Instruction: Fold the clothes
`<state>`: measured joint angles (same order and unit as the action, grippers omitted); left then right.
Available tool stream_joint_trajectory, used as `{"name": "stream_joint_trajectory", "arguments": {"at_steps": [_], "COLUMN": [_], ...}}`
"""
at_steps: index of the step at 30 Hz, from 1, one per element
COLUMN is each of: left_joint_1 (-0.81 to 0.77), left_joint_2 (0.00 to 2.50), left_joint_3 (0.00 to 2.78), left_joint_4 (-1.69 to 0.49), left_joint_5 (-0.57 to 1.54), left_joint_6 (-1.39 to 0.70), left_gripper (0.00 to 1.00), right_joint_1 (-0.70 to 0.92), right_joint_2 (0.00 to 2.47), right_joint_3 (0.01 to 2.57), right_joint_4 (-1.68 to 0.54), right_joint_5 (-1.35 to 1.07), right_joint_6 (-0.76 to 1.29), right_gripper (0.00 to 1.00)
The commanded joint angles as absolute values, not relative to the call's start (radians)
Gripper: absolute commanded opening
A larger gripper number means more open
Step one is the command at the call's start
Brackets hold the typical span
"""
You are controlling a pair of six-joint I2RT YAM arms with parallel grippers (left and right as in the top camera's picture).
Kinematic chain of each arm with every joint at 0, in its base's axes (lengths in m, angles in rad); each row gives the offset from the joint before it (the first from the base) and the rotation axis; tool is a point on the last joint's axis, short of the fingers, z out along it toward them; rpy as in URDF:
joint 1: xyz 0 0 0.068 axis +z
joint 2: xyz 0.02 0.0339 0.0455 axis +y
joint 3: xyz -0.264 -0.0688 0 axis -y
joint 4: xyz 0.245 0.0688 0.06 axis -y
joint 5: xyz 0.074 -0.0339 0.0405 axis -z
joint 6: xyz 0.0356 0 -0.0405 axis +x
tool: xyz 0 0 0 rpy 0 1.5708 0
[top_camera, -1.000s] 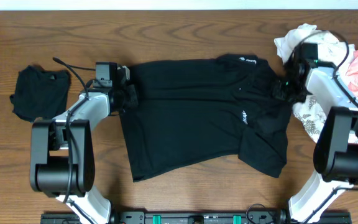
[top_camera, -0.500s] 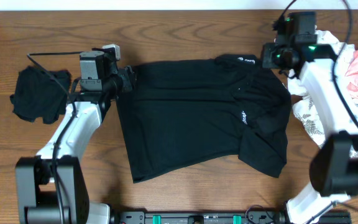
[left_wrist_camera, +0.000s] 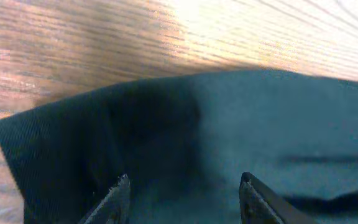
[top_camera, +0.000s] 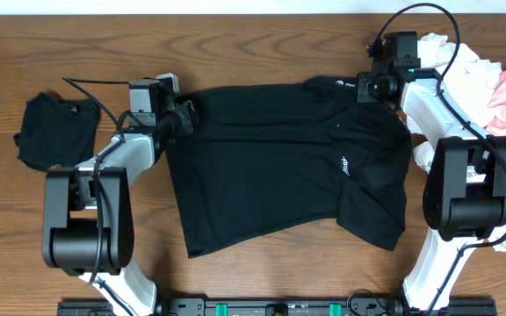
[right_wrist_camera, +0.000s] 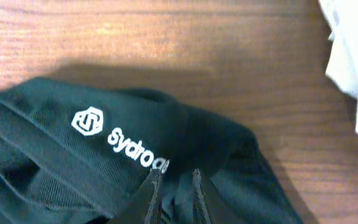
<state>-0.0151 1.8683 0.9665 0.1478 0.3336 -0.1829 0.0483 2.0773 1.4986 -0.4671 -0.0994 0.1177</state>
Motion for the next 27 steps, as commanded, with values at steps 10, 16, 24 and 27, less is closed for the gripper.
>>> {"name": "stream_joint_trajectory", "arguments": {"at_steps": [10,16,24,27], "left_joint_1": [-0.026,-0.025,-0.025,-0.025], "left_joint_2": [1.995,2.02,2.02,2.02], "left_joint_3": [0.97,0.97,0.97,0.971], "left_joint_4": [0.272,0.278,0.39,0.403], "left_joint_5": [0.328,0.236,0.189,0.189], "left_joint_6": [-0.173,-0.173,-0.169,-0.169], "left_gripper": [0.57,0.56,0.56,0.56], "right_joint_1": [0.036,0.007,-0.093,-0.117], "right_joint_2": [2.199,2.243,2.296,2.302], "right_joint_3": [1.501,1.501,1.501,1.501], "right_joint_4": [-0.413,-0.398,-0.36,-0.358], "right_joint_5": [-0.059,0.001,0.011,0.01], "right_joint_6": [0.111,0.174,0.224,0.224], "right_gripper": [0.16,0.16,0.15,0.15]}}
